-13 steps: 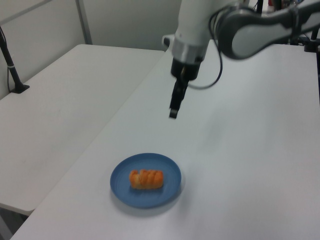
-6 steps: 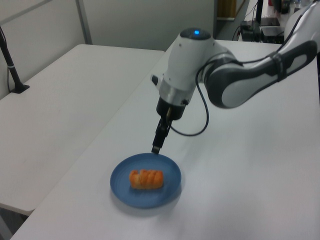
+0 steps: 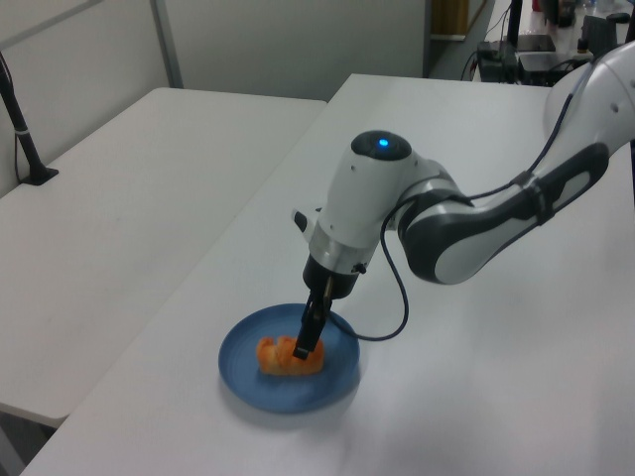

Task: Put the bread on the table
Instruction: 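Lower the gripper and close it around the bread roll, then lift the bread roll off the plate and carry it away, then lower the bread roll onto the bare table surface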

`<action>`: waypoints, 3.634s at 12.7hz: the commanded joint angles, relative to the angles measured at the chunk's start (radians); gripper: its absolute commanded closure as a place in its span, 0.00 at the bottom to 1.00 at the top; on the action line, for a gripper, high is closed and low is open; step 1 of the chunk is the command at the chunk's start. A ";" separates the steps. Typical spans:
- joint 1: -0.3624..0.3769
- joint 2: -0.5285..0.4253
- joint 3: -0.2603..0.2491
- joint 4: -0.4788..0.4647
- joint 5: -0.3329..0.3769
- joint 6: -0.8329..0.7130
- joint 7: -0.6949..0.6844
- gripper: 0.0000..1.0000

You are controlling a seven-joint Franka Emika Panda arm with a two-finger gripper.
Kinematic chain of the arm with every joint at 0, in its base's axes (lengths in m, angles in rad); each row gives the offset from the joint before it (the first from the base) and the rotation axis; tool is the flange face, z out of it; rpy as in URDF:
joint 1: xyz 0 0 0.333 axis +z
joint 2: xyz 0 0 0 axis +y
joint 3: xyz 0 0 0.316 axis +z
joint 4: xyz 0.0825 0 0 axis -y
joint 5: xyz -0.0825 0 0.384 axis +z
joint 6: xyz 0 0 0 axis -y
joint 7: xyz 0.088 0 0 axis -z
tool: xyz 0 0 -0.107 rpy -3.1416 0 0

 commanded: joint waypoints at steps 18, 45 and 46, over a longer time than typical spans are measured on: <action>0.006 -0.110 0.007 -0.084 -0.079 0.032 0.085 0.52; -0.654 -0.971 -0.072 -0.958 0.176 -0.403 -0.686 0.52; -0.657 -0.961 -0.079 -1.003 0.176 -0.331 -0.688 0.52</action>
